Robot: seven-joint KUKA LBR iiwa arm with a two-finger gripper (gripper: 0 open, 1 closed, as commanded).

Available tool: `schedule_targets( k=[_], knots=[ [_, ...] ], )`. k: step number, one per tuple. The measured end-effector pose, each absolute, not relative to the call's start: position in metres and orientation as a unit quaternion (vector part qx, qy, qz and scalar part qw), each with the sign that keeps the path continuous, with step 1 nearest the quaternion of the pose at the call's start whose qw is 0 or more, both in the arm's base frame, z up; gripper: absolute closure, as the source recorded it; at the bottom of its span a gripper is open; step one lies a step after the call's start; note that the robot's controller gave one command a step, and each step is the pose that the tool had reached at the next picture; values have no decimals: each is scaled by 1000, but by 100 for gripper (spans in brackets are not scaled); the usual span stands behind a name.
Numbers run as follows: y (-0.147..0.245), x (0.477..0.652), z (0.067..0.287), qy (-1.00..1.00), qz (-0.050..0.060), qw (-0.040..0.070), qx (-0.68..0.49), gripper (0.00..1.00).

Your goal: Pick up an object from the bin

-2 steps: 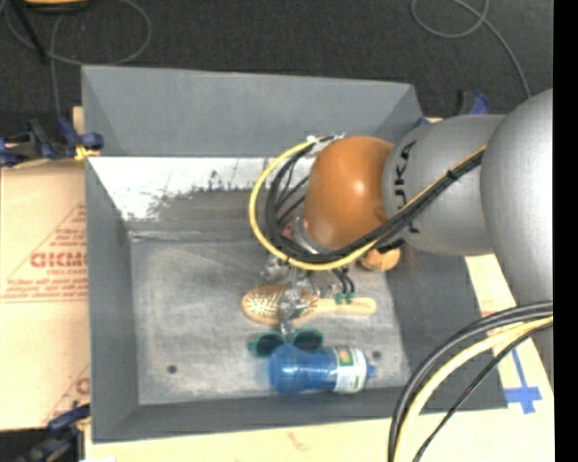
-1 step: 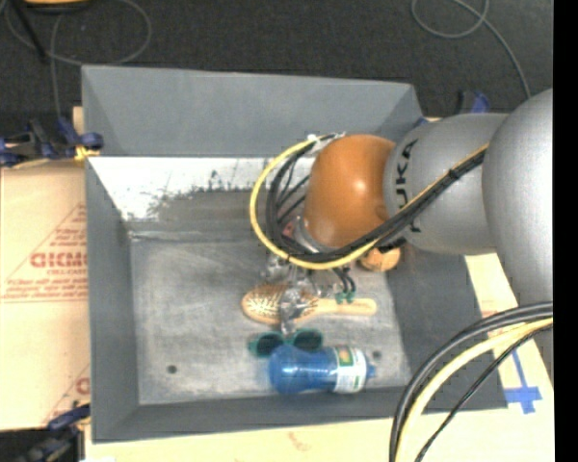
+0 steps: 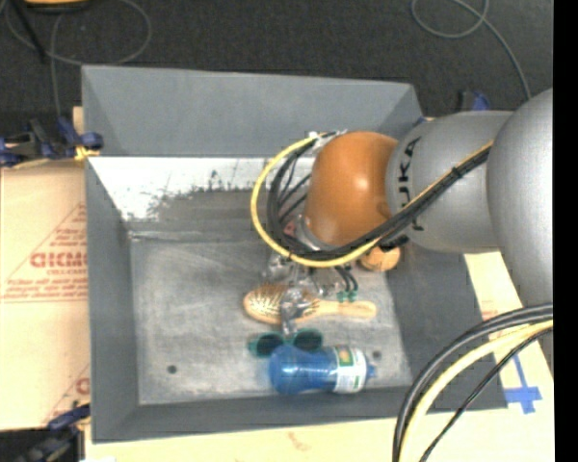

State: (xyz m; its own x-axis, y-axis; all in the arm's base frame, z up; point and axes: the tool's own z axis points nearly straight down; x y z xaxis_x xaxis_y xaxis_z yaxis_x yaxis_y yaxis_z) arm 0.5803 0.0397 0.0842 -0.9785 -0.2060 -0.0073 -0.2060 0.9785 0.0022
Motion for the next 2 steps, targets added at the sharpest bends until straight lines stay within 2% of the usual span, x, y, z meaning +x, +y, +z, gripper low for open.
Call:
schedule_targets(
  k=[2],
  knots=[
    [40, 580, 96, 995, 1, 2, -103, 100]
  ],
)
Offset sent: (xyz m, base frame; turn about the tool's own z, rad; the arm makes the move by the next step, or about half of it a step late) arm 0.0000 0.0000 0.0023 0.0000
